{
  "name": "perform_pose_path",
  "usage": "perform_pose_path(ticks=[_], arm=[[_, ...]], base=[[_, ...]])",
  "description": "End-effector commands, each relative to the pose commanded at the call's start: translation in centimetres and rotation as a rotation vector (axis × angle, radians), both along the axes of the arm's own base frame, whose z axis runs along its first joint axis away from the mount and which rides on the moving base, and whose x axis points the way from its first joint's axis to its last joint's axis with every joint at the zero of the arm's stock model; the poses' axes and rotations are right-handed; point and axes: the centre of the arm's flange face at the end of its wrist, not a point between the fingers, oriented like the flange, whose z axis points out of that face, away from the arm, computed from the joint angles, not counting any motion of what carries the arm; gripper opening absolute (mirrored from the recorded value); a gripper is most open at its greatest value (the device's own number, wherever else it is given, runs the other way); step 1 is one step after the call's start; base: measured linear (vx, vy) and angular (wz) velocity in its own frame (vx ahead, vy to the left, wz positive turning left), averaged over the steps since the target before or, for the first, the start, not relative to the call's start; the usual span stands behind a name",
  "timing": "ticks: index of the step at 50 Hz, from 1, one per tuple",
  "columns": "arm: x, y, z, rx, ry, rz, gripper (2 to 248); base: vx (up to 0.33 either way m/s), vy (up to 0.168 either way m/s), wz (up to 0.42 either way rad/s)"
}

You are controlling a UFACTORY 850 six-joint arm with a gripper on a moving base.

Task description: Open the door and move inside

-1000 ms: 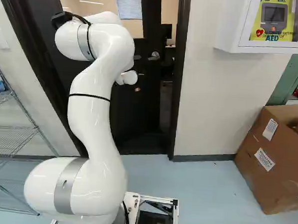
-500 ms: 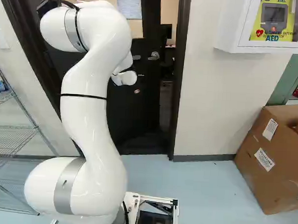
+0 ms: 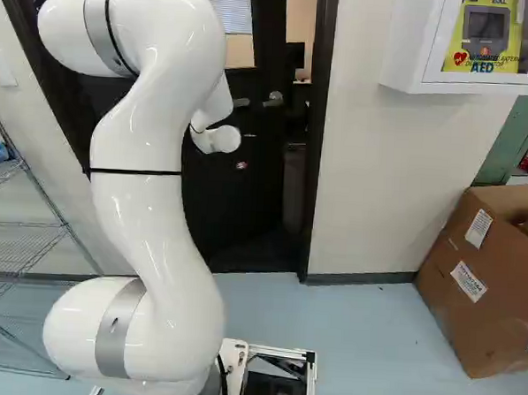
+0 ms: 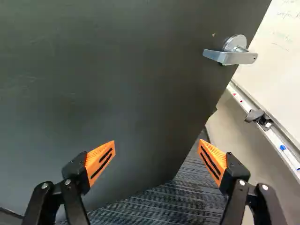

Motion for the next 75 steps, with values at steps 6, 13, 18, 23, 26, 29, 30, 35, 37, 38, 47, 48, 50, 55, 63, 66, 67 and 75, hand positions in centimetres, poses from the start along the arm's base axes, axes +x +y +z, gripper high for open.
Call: perform_pose_path(ticks=[6, 13, 18, 23, 26, 29, 30, 35, 37, 38, 47, 48, 50, 55, 63, 66, 67, 75], arm=[[-1.2, -0.3, 0.2, 0.007, 0.008, -0.014, 247], [-2.6, -0.7, 0.3, 0.014, 0.018, -0.030, 247], [-3.6, -1.0, 0.5, 0.020, 0.024, -0.042, 247], [-4.6, -1.2, 0.6, 0.026, 0.030, -0.054, 247], [-5.2, -1.4, 0.6, 0.029, 0.034, -0.062, 247], [-5.8, -1.6, 0.7, 0.033, 0.037, -0.069, 247], [-6.0, -1.6, 0.7, 0.034, 0.038, -0.071, 247], [-7.0, -1.9, 0.8, 0.040, 0.044, -0.084, 247], [-7.4, -2.0, 0.9, 0.042, 0.046, -0.089, 247], [-7.6, -2.0, 0.9, 0.043, 0.047, -0.091, 247], [-9.4, -2.5, 1.0, 0.053, 0.054, -0.114, 247], [-9.6, -2.6, 1.1, 0.055, 0.054, -0.116, 247], [-10.0, -2.7, 1.1, 0.057, 0.054, -0.121, 247], [-11.0, -2.9, 1.2, 0.063, 0.051, -0.131, 247], [-12.5, -3.2, 1.4, 0.067, 0.042, -0.138, 247], [-13.1, -3.4, 1.5, 0.069, 0.038, -0.139, 247], [-13.3, -3.4, 1.5, 0.069, 0.036, -0.140, 247], [-14.9, -3.7, 1.8, 0.072, 0.021, -0.143, 247]], base=[[0.000, 0.000, 0.000], [0.000, 0.000, 0.000], [0.000, 0.000, 0.000], [0.000, 0.000, 0.000], [0.000, 0.000, 0.000], [0.000, 0.000, 0.000], [0.000, 0.000, 0.000], [0.000, 0.000, 0.000], [0.000, 0.000, 0.000], [0.000, 0.000, 0.000], [0.000, 0.000, 0.000], [0.000, 0.000, 0.000], [0.000, 0.000, 0.000], [0.000, 0.000, 0.000], [0.000, 0.000, 0.000], [0.000, 0.000, 0.000], [0.000, 0.000, 0.000], [0.000, 0.000, 0.000]])
